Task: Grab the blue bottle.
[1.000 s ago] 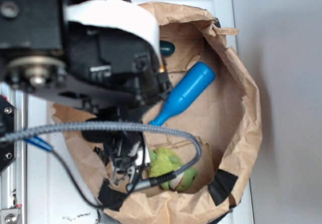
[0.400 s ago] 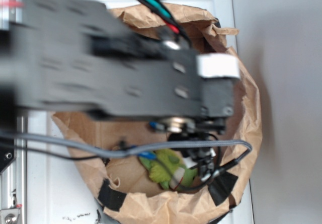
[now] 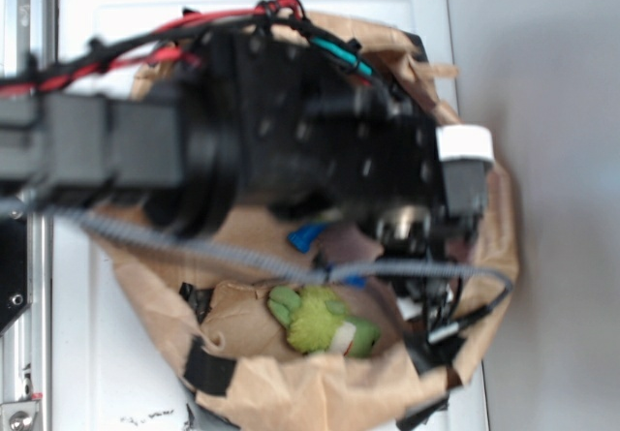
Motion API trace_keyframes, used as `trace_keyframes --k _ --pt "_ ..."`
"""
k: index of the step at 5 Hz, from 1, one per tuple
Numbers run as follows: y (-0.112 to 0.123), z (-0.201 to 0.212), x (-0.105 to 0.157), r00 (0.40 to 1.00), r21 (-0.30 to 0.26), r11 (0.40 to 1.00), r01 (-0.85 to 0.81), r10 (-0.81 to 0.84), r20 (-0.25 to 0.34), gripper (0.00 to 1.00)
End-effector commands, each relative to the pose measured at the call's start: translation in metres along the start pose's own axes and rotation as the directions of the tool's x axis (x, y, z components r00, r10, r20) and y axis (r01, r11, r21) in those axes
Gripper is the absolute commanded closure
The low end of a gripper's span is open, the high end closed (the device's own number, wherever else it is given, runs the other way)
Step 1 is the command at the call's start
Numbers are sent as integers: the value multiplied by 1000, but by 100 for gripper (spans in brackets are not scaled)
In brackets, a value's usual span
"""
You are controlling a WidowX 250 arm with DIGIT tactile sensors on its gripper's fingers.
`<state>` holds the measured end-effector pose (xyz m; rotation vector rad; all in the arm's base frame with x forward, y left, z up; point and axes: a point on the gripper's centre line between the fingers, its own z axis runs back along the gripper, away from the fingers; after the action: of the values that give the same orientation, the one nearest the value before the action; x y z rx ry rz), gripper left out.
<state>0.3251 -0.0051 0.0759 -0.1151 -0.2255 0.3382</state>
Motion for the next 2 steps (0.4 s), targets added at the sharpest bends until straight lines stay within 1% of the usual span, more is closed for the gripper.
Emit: trace_keyframes --k 1,2 --pt "19 4 -8 999 -21 999 46 -46 1 0" --pt "18 12 -22 995 -23 995 96 -96 16 0"
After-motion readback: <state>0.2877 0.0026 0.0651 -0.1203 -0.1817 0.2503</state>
